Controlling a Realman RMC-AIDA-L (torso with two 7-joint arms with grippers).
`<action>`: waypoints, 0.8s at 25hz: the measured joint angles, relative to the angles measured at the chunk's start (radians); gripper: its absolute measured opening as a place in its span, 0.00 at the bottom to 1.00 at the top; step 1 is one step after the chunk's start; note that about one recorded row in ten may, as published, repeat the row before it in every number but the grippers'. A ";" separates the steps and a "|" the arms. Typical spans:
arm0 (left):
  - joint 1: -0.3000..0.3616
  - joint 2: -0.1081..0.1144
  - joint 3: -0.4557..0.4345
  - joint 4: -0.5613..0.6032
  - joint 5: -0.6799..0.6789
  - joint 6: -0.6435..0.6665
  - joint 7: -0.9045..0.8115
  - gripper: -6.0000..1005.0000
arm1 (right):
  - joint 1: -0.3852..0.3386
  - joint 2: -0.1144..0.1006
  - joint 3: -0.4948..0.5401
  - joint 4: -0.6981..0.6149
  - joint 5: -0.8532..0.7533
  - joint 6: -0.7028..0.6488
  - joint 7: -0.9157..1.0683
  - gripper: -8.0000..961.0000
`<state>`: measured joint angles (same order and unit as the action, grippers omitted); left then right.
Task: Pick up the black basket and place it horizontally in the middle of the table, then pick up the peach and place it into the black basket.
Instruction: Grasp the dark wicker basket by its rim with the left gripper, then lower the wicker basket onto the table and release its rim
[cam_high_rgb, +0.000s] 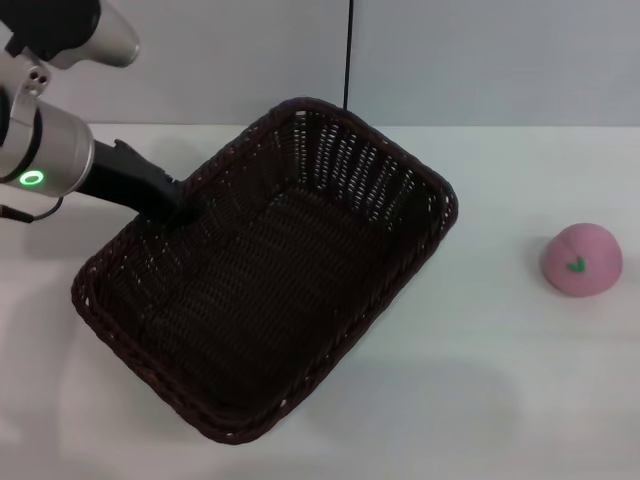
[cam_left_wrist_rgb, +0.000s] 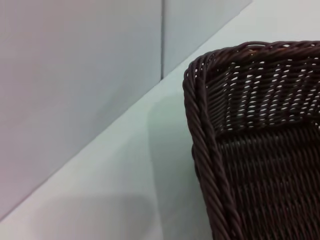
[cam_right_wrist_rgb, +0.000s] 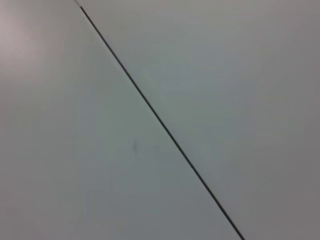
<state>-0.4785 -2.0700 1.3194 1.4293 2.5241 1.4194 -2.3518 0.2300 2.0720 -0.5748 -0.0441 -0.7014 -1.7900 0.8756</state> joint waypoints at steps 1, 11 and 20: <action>0.000 0.000 0.000 0.000 0.000 0.000 0.000 0.36 | -0.002 0.000 0.000 -0.005 0.000 0.000 0.005 0.81; -0.079 -0.001 0.018 0.005 0.008 0.036 0.328 0.23 | -0.016 -0.001 0.001 -0.027 -0.001 -0.005 0.013 0.80; -0.104 -0.004 0.132 0.068 -0.014 0.024 0.663 0.23 | -0.020 -0.002 0.001 -0.046 -0.009 -0.002 0.023 0.80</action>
<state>-0.5829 -2.0739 1.4509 1.4968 2.5101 1.4434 -1.6886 0.2099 2.0698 -0.5740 -0.0905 -0.7101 -1.7915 0.8991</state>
